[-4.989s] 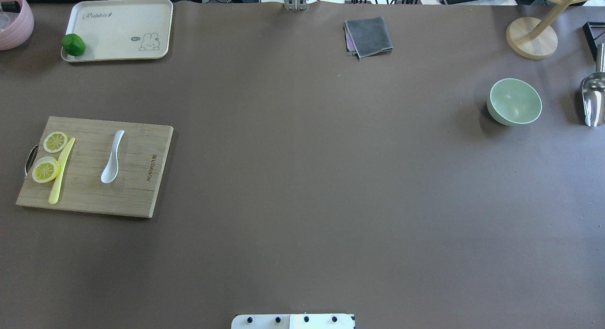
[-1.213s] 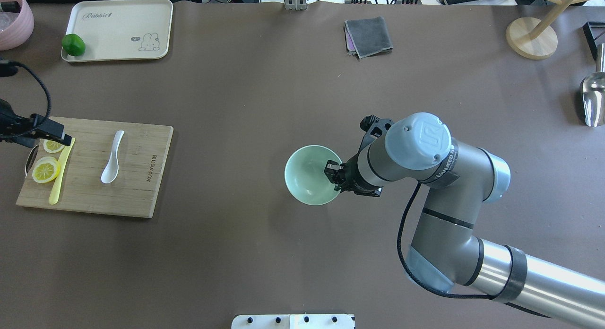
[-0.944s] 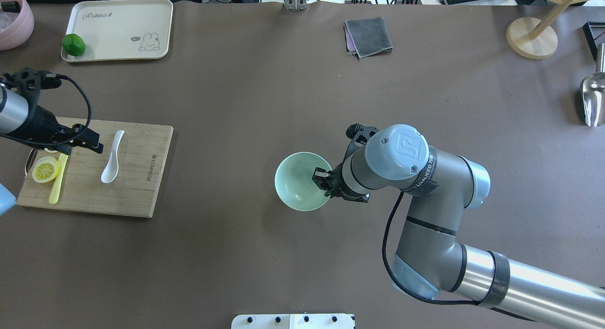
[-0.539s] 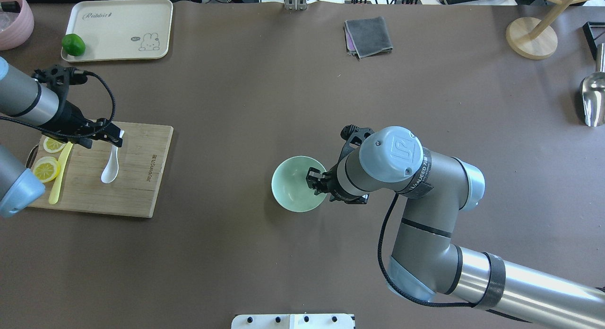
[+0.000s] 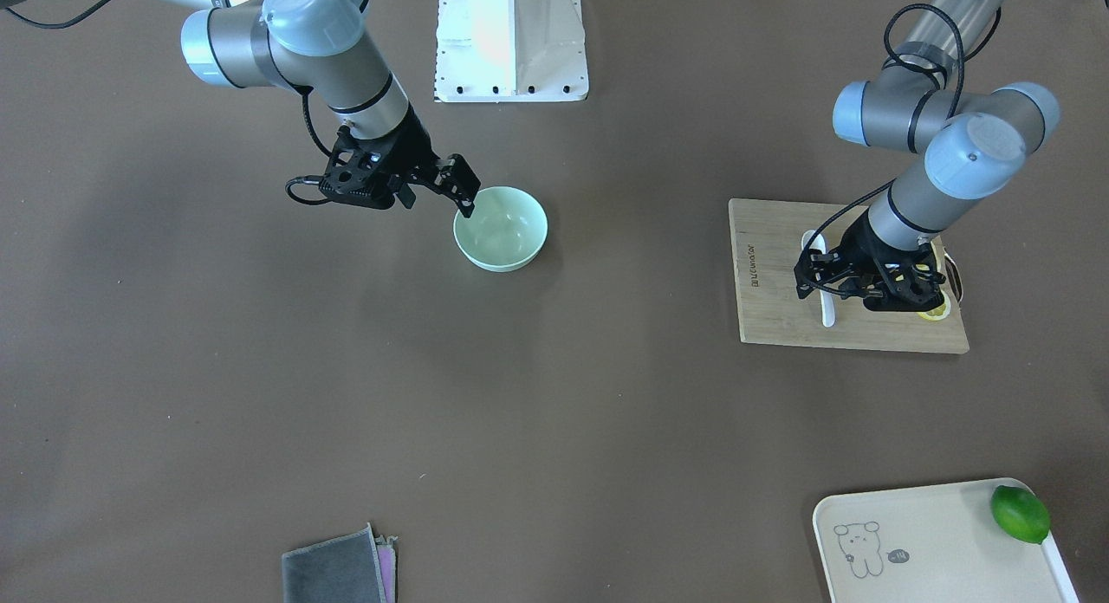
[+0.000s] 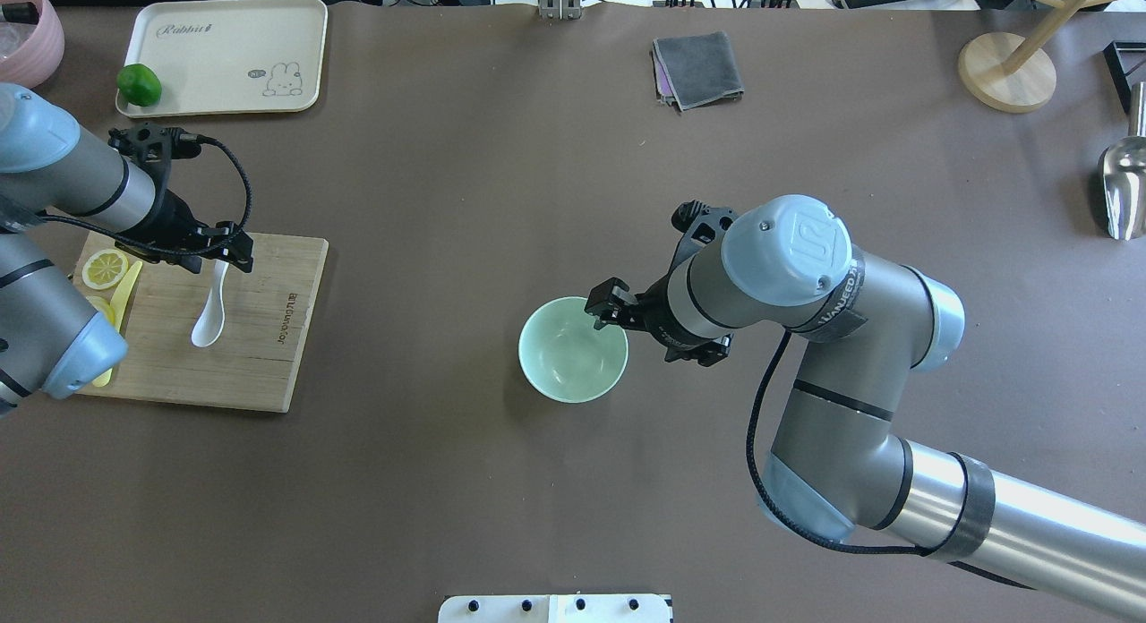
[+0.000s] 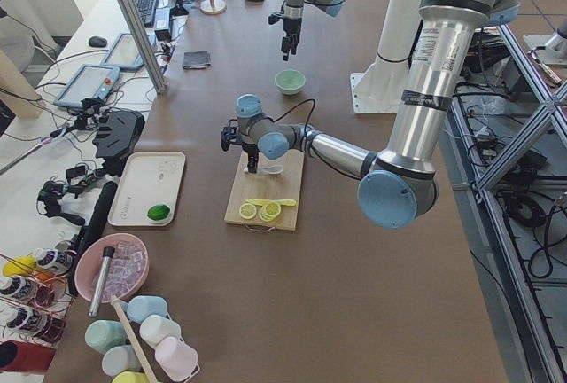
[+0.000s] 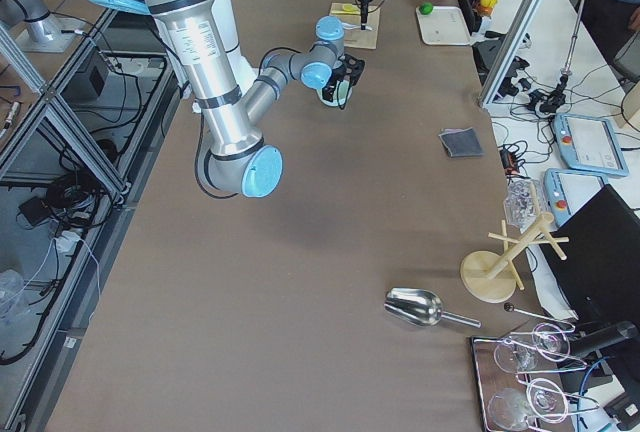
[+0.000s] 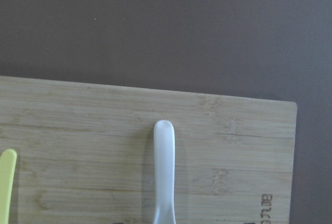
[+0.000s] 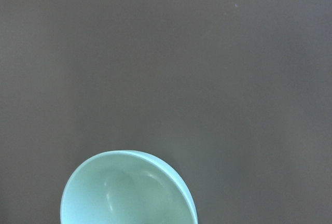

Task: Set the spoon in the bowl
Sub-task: 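Grasp the white spoon with left gripper while right gripper releases bowl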

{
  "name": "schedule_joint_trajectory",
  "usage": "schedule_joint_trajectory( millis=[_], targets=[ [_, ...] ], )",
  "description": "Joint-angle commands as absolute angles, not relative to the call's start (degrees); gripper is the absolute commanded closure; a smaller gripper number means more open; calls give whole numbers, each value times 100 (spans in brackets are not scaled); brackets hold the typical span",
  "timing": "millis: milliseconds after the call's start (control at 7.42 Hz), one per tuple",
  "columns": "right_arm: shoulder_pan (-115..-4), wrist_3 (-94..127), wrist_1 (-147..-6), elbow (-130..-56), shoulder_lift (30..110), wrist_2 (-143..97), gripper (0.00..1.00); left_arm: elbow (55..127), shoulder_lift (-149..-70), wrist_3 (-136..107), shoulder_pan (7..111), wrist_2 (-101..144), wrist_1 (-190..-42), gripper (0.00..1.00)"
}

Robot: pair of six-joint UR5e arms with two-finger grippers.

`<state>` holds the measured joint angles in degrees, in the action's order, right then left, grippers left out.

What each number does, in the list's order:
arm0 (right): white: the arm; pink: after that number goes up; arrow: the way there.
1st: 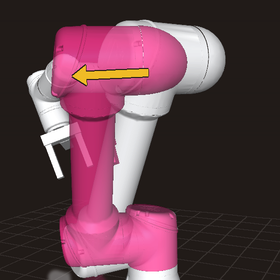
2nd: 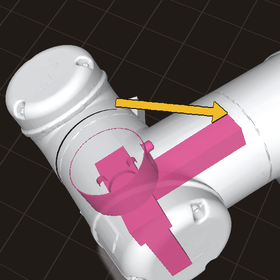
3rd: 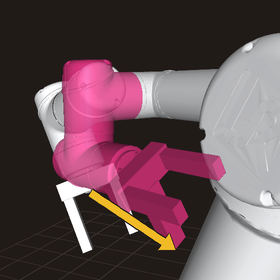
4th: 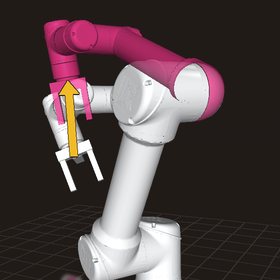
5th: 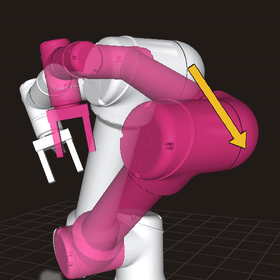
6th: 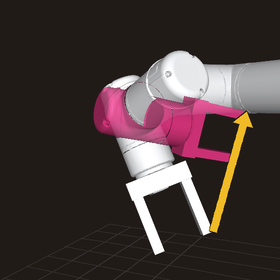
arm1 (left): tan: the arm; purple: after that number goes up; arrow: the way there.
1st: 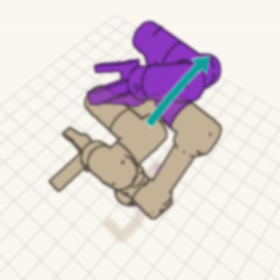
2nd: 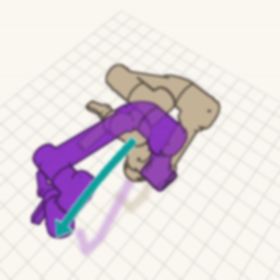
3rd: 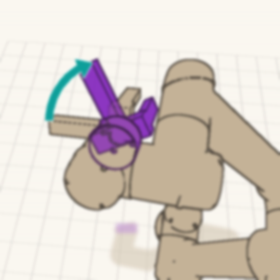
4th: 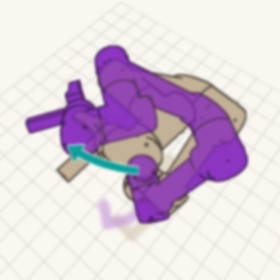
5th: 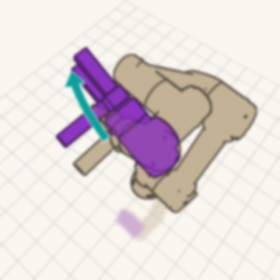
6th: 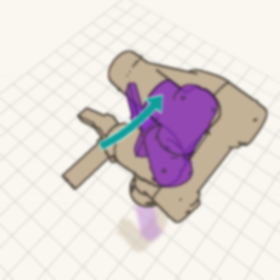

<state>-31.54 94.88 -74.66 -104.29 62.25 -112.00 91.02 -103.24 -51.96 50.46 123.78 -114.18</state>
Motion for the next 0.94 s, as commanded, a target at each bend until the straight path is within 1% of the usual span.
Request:
schedule_joint_trajectory(
  millis=[0,135,270,539,809],
  targets=[
    [-3322,9466,-7471,-10424,6293,-11294,0,9097,-10283,-5203,5019,12340,-11417,68],
    [-3331,9448,-7462,-10441,6328,-11311,0,9097,-10283,-5212,5019,12340,-11417,90],
    [-3340,9448,-7462,-10433,6328,-11320,0,9097,-10283,-5212,5019,12340,-11408,100],
    [-3724,9283,-7479,-10441,6372,-11704,0,9288,-10458,-5290,5019,12497,-11365,100],
    [-4382,8486,-7471,-10459,6827,-12171,0,9754,-11010,-5927,4975,12831,-11119,100]
  ],
)
